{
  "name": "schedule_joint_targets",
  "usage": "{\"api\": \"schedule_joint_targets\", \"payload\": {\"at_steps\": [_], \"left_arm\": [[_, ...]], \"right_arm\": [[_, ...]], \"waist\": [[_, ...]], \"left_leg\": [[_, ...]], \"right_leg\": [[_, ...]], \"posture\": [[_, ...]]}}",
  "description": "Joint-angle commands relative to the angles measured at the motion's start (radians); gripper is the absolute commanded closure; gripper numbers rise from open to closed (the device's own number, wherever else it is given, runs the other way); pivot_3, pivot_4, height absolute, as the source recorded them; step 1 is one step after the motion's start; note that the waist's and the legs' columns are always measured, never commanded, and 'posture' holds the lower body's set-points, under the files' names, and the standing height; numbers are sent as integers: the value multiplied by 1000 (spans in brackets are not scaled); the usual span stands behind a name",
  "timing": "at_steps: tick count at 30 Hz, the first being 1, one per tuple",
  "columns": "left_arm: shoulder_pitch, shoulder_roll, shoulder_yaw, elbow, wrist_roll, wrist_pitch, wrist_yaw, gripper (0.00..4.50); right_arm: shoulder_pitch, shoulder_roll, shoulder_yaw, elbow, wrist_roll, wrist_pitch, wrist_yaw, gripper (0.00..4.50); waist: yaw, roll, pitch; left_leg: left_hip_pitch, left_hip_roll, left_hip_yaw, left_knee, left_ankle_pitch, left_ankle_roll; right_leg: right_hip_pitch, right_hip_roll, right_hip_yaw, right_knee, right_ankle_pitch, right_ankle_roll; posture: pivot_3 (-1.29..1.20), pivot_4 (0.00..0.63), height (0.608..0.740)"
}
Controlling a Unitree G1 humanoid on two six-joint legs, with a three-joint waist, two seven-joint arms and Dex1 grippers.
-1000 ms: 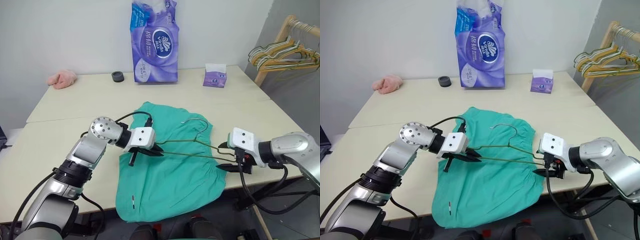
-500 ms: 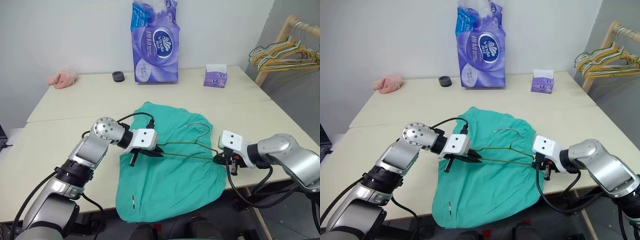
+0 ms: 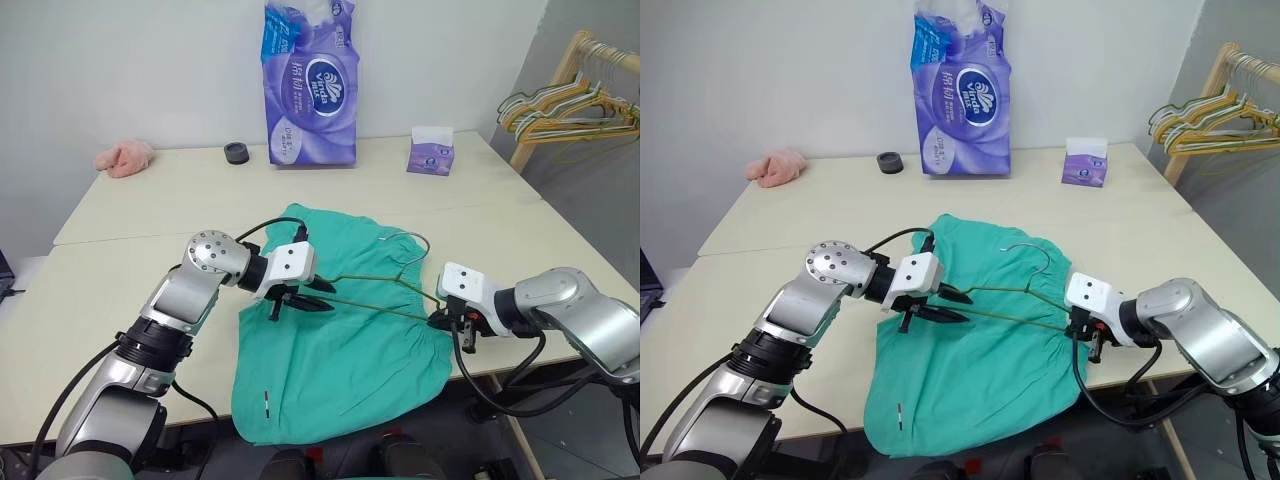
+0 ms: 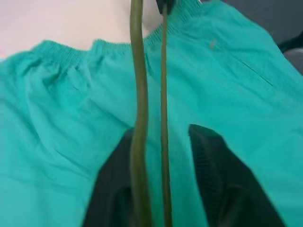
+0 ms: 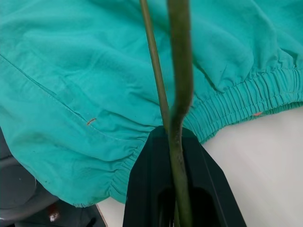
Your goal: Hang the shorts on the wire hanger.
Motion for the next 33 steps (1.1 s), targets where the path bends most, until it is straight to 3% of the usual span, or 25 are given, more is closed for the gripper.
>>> {"api": "schedule_joint_targets", "payload": {"at_steps": [1, 6, 12, 17, 23, 28, 33], "left_arm": [[-7, -27, 48, -27, -74, 23, 14, 1850], [-30, -30, 156, 50, -151, 125, 80, 1850], [-38, -52, 260, 157, -176, 165, 218, 1850], [37, -48, 266, 116, -177, 159, 256, 1850], [70, -14, 222, 78, -186, 181, 174, 1850], [58, -15, 207, 67, -219, 206, 114, 1850], [59, -12, 204, 64, -227, 211, 91, 1850]], "right_arm": [[-4, -15, -59, -28, 11, -18, 6, 4500], [79, -68, -140, -30, 27, -16, 3, 4500], [247, -54, -356, -51, 92, 55, -52, 4500], [424, 46, -569, -135, 166, 181, -133, 4500], [604, 93, -716, -219, 235, 288, -161, 4500], [701, 132, -792, -209, 277, 352, -181, 4500], [704, 187, -822, -182, 299, 388, -229, 4500]], "waist": [[0, 0, 0], [0, 0, 0], [3, 0, -1], [6, -1, -1], [5, -1, -1], [4, -1, -1], [1, -1, -1]], "left_leg": [[0, 0, 0, 0, 0, 0], [0, 0, 0, 0, 0, 0], [0, 0, -1, 0, 0, 0], [0, 0, -1, 0, -1, -1], [0, 0, -1, 0, -1, -2], [1, 0, 0, 0, -1, -2], [1, 0, 0, 0, -1, -2]], "right_leg": [[0, 0, 0, 0, 0, 0], [0, 0, 0, 0, 0, 1], [0, 0, 0, 0, 0, 1], [0, 0, 0, 1, 2, -2], [0, 0, 0, 2, 0, 0], [1, 0, 0, 1, -1, 1], [1, 1, 0, 1, -1, 2]], "posture": [[-160, 45, 740], [-165, 40, 740], [-153, 32, 740], [-153, 33, 740], [-172, 41, 740], [-184, 46, 740], [-188, 48, 740]]}}
